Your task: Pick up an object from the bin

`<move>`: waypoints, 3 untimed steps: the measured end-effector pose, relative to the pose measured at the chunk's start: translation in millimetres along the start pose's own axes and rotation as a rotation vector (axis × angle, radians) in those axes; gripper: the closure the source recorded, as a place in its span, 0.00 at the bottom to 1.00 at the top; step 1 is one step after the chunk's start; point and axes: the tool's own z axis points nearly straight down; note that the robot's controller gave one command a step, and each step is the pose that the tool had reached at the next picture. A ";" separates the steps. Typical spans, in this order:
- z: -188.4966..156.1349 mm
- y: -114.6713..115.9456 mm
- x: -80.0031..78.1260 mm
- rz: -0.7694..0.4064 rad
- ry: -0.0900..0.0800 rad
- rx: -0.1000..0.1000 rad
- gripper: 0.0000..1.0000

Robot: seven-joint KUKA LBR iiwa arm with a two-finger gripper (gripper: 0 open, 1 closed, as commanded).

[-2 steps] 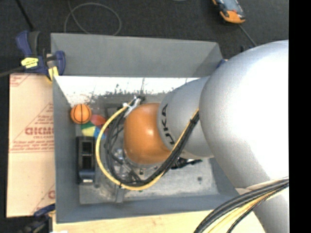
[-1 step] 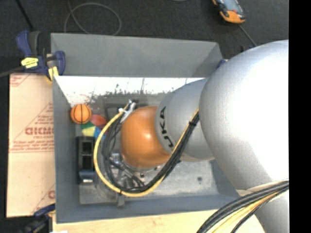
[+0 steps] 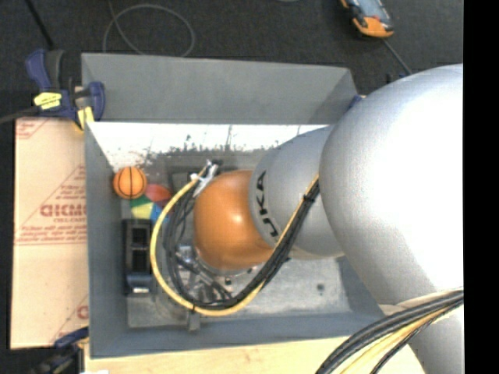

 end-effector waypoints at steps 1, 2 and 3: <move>-5.3 -0.3 0.9 0.001 0.002 0.000 1.00; -28.8 0.7 -7.2 0.006 -0.027 -0.009 1.00; -45.3 0.7 -8.8 0.003 -0.021 -0.006 1.00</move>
Offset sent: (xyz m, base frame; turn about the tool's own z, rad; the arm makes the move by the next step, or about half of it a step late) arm 0.0001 0.0001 0.0548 0.0000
